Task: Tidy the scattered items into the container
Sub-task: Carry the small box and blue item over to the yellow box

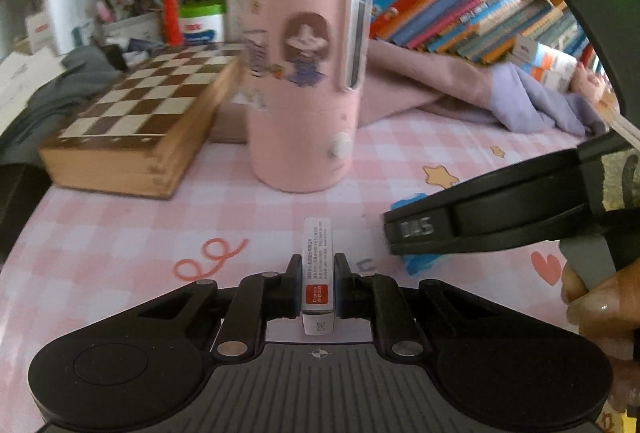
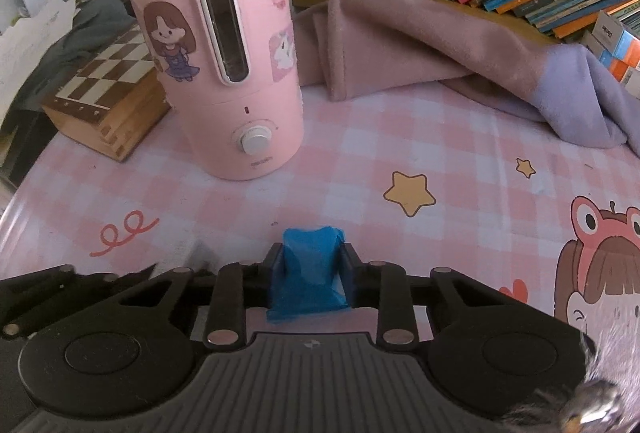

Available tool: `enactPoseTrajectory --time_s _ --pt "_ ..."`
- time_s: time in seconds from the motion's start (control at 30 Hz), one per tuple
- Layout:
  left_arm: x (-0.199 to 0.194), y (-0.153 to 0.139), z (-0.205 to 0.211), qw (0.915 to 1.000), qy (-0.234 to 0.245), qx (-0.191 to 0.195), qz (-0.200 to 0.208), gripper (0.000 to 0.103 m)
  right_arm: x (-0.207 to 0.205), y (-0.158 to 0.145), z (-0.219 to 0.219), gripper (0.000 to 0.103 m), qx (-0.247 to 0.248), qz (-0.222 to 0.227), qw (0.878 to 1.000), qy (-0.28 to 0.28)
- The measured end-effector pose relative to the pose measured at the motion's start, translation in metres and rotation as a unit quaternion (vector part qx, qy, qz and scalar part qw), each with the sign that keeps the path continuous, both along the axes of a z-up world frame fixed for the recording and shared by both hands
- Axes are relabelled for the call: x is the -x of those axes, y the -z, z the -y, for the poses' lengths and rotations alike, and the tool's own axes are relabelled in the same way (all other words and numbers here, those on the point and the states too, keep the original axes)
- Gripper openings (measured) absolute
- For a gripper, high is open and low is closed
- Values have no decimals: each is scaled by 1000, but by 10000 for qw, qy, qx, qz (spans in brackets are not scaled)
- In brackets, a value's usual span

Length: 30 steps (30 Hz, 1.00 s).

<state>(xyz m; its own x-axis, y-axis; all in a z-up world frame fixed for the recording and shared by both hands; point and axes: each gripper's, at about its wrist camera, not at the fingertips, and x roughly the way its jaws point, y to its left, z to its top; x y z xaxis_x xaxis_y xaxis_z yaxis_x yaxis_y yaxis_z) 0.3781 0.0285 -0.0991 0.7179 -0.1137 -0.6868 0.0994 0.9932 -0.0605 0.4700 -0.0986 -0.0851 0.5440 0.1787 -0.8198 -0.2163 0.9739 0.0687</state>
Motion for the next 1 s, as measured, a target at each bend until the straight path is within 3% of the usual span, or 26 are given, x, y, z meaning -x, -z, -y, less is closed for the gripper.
enactPoseTrajectory --time_s 0.43,1.0 --pt "50 -43 -41 9976 -452 252 450 13 47 -28 -11 26 -81 147 9997 -191" --pt "134 -77 -34 9970 160 243 713 13 152 -58 -5 26 -354 336 9988 8"
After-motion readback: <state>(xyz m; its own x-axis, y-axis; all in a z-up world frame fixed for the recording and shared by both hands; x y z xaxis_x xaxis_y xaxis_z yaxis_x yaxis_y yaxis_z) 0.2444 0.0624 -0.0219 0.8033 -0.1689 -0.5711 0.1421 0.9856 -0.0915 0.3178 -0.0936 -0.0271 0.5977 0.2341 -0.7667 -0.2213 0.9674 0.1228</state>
